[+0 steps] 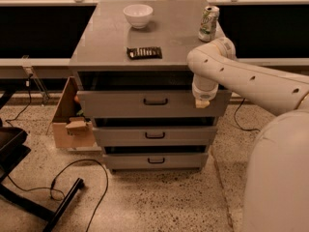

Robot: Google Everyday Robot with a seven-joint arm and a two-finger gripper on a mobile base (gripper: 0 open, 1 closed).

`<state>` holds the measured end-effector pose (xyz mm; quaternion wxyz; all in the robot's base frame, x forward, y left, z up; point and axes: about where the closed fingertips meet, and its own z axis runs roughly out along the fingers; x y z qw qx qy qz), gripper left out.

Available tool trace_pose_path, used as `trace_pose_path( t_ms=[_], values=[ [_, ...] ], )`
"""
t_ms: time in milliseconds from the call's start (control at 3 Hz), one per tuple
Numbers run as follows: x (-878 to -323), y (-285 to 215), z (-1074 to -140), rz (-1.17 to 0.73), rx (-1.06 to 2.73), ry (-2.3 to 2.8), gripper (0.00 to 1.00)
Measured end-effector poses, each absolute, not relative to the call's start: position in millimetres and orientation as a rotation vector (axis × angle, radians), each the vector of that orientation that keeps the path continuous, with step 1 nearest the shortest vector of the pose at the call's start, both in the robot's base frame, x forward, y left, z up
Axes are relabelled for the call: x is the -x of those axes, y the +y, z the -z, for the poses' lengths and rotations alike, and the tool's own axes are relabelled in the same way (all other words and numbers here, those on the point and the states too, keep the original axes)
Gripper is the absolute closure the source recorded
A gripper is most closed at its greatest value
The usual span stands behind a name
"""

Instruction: Open top drawer

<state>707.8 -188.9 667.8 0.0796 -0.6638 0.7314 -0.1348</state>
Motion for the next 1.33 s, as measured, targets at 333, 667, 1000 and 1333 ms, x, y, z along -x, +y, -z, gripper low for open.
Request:
trace_pose_path(
  t_ms=[333,667,1000,1333],
  values=[
    [-708.5,-189.1,-677.8,0.403,1.986,2.188,1.00],
    [-708.5,-189.1,-682.1,0.403,1.986,2.188,0.00],
    [-708.5,-189.1,-682.1,0.403,1.986,2.188,0.00],
    [-705.9,-189.0,-669.4,0.368,1.988,2.206,0.00]
  ],
)
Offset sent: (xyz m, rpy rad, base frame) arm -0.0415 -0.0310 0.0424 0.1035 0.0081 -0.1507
